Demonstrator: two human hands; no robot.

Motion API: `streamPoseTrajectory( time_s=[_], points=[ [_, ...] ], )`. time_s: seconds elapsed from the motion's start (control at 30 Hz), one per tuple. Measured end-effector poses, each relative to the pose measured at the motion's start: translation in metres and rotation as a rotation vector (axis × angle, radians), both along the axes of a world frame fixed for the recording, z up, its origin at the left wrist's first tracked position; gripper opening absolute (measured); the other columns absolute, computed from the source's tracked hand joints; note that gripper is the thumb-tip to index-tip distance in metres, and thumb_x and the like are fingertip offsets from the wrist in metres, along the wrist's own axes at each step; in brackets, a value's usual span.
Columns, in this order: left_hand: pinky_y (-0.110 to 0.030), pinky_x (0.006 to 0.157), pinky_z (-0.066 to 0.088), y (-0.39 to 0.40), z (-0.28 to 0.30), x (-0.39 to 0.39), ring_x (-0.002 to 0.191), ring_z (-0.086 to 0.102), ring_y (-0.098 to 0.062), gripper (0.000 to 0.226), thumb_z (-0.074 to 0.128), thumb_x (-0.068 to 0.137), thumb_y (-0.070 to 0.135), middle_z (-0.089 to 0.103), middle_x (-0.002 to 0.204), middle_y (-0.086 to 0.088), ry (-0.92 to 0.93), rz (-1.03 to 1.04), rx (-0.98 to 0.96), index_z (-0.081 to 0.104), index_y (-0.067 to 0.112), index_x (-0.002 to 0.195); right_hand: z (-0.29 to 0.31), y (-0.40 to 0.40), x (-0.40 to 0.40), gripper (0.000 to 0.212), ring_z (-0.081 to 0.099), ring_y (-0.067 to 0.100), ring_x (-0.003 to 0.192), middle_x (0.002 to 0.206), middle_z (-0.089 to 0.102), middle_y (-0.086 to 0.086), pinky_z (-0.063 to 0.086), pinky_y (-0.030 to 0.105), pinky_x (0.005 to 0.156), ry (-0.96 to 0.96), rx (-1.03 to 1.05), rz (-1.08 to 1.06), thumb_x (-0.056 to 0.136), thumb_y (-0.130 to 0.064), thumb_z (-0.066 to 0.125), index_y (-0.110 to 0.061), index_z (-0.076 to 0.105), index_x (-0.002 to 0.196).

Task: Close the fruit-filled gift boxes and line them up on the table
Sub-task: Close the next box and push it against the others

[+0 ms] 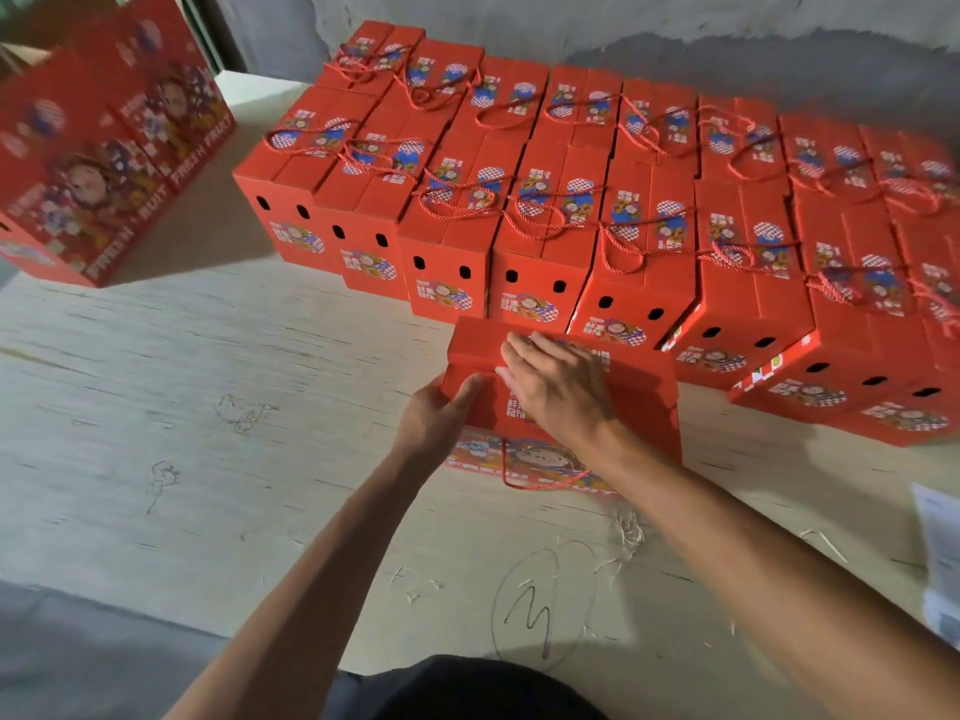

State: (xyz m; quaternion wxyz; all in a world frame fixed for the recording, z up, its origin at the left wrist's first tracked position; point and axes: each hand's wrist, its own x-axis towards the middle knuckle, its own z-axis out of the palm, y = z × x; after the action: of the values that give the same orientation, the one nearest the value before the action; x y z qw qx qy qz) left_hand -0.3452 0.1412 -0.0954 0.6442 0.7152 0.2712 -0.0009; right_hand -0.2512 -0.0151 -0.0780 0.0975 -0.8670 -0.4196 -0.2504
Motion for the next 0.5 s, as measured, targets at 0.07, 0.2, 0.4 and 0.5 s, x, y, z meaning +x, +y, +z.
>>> streamPoseTrajectory(
  time_s=[0.07, 0.2, 0.4, 0.5],
  points=[
    [-0.043, 0.091, 0.06, 0.005, 0.0, 0.004, 0.101, 0.073, -0.025, 0.046, 0.06, 0.095, 0.06, 0.076, 0.111, -0.004, 0.036, 0.01, 0.113, 0.071, 0.022, 0.118, 0.002, 0.001, 0.0, 0.03, 0.075, 0.033, 0.103, 0.116, 0.076, 0.011, 0.063, 0.048, 0.076, 0.04, 0.011, -0.007, 0.093, -0.025, 0.074, -0.004, 0.077, 0.113],
    [-0.043, 0.083, 0.062, 0.004, -0.001, 0.01, 0.088, 0.073, -0.024, 0.05, 0.053, 0.1, 0.056, 0.076, 0.097, -0.009, 0.038, 0.062, 0.201, 0.076, 0.012, 0.102, 0.001, 0.001, 0.0, 0.03, 0.073, 0.036, 0.106, 0.118, 0.075, 0.013, 0.062, 0.051, 0.079, 0.109, 0.039, -0.009, 0.093, -0.023, 0.074, -0.003, 0.077, 0.115],
    [-0.029, 0.053, 0.042, -0.005, 0.008, 0.016, 0.05, 0.053, -0.017, 0.065, 0.047, 0.095, 0.058, 0.056, 0.049, 0.003, 0.085, 0.195, 0.343, 0.059, 0.007, 0.056, 0.007, 0.005, -0.002, 0.031, 0.075, 0.032, 0.101, 0.113, 0.077, 0.011, 0.063, 0.046, 0.076, 0.136, -0.004, -0.022, 0.089, -0.028, 0.078, -0.003, 0.078, 0.107],
    [-0.031, 0.055, 0.042, -0.01, 0.007, 0.015, 0.055, 0.055, -0.024, 0.06, 0.049, 0.097, 0.052, 0.055, 0.05, 0.0, 0.108, 0.253, 0.349, 0.057, 0.007, 0.058, 0.014, 0.016, 0.001, 0.031, 0.073, 0.03, 0.088, 0.099, 0.076, 0.012, 0.061, 0.042, 0.064, 0.115, -0.08, 0.009, 0.09, -0.032, 0.077, -0.001, 0.075, 0.093]
  ],
)
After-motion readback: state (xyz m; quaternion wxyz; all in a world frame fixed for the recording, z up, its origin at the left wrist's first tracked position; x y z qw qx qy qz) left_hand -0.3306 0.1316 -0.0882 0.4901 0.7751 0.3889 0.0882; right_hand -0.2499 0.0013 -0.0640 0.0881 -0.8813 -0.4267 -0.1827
